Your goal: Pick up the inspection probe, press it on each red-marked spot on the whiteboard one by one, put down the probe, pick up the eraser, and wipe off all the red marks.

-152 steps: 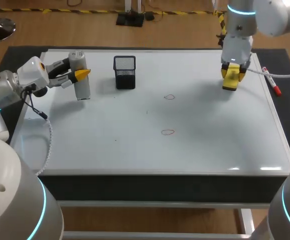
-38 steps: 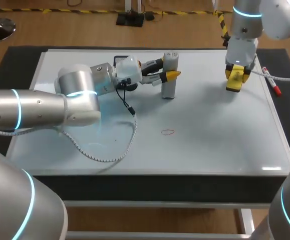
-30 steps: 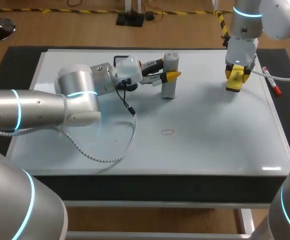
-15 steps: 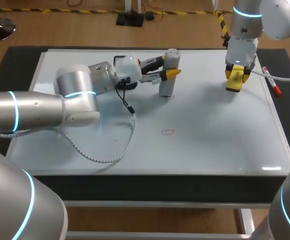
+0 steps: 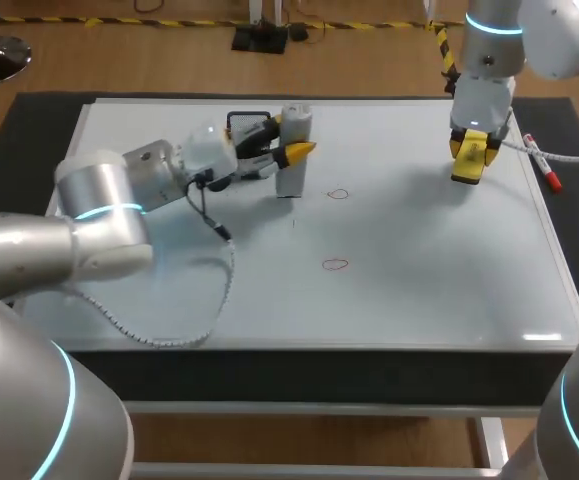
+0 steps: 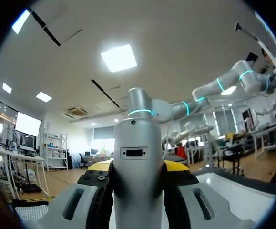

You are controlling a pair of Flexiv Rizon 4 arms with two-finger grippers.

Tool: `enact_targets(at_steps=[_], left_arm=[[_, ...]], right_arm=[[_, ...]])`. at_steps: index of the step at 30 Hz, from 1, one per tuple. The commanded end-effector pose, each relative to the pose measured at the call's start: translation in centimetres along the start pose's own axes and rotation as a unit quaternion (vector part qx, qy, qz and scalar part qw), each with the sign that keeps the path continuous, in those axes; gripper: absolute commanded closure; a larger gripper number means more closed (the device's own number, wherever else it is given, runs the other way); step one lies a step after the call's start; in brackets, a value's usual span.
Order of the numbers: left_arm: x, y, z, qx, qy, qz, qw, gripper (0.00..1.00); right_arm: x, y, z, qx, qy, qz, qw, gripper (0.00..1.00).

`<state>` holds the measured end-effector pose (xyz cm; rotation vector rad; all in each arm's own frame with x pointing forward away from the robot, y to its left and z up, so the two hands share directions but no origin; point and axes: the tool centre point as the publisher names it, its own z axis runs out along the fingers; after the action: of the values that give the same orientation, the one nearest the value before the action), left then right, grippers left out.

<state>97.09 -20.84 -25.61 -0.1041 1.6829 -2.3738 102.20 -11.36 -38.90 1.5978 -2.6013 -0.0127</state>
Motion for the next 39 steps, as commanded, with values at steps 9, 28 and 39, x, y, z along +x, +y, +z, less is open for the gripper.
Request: enact_targets(at_steps=[9, 28, 39], left_arm=[[0.6, -4.3, -9.9, -0.003, -0.059, 0.015, 0.998, 1.00], [-1.7, -6.1, -15.6, 0.004, -0.053, 0.027, 0.998, 1.00], [-2.3, -6.2, -16.2, 0.008, -0.044, 0.023, 0.999, 1.00]], right_arm=[[0.0, -0.1, -0.1, 0.000, 0.002, -0.001, 1.000, 1.00], [0.0, -0.1, -0.1, 0.000, 0.002, -0.001, 1.000, 1.00], [0.0, -0.1, -0.1, 0.000, 0.002, -0.001, 1.000, 1.00]])
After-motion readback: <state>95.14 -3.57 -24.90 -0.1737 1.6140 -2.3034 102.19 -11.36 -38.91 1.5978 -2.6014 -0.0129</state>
